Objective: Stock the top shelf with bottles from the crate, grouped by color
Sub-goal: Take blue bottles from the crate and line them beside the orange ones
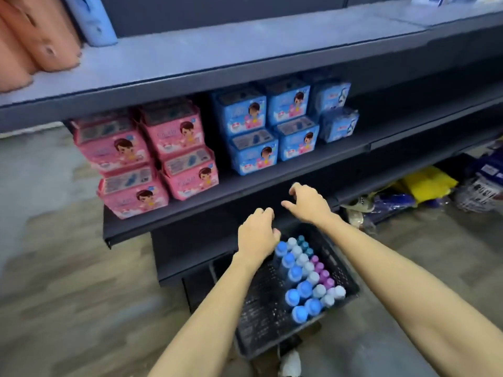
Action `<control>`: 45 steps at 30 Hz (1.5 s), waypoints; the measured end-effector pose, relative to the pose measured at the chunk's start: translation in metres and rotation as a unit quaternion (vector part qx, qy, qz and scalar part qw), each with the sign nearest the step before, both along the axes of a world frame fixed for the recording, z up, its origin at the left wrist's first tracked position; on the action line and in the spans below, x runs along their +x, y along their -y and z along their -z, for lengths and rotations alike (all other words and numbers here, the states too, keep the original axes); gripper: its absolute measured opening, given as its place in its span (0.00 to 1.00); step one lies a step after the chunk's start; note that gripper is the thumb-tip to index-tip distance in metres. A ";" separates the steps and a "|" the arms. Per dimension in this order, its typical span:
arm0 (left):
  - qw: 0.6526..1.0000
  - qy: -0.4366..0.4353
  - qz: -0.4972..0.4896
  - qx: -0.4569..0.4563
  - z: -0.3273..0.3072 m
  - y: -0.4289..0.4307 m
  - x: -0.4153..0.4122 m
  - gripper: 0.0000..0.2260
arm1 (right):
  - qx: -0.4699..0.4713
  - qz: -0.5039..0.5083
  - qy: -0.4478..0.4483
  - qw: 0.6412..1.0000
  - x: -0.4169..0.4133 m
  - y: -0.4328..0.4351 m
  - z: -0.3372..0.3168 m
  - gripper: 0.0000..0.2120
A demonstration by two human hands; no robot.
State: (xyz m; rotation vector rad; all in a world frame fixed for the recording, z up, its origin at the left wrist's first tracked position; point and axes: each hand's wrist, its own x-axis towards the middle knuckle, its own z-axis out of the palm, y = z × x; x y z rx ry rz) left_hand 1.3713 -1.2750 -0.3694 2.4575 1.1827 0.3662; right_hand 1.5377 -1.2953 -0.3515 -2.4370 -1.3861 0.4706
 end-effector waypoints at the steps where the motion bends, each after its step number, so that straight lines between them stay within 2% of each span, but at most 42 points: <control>1: 1.000 -0.011 -0.007 -0.012 0.014 0.003 0.006 0.11 | -0.015 -0.002 -0.012 1.000 0.009 0.002 0.016 0.20; 9: 0.985 -0.108 -0.046 -0.123 0.119 0.039 0.026 0.12 | -0.176 -0.010 -0.084 0.981 0.049 0.039 0.155 0.21; 16: 0.959 -0.161 -0.054 -0.226 0.200 0.075 0.030 0.12 | -0.283 -0.020 -0.120 0.951 0.039 0.080 0.259 0.23; 22: 0.935 -0.198 -0.050 -0.291 0.270 0.090 0.034 0.18 | -0.362 -0.044 -0.143 0.920 0.012 0.106 0.336 0.23; 29: 0.911 -0.244 -0.022 -0.331 0.340 0.090 0.059 0.30 | -0.375 -0.001 -0.128 0.918 -0.001 0.125 0.391 0.21; 32: 0.908 -0.228 -0.021 -0.351 0.362 0.090 0.074 0.32 | -0.371 -0.001 -0.100 0.923 -0.005 0.131 0.403 0.19; 40: 0.901 -0.235 0.015 -0.364 0.391 0.090 0.089 0.30 | -0.375 -0.031 -0.072 0.924 -0.008 0.134 0.418 0.16; 45: 0.908 -0.223 -0.036 -0.354 0.387 0.084 0.089 0.17 | -0.337 -0.024 -0.101 0.936 -0.008 0.134 0.419 0.19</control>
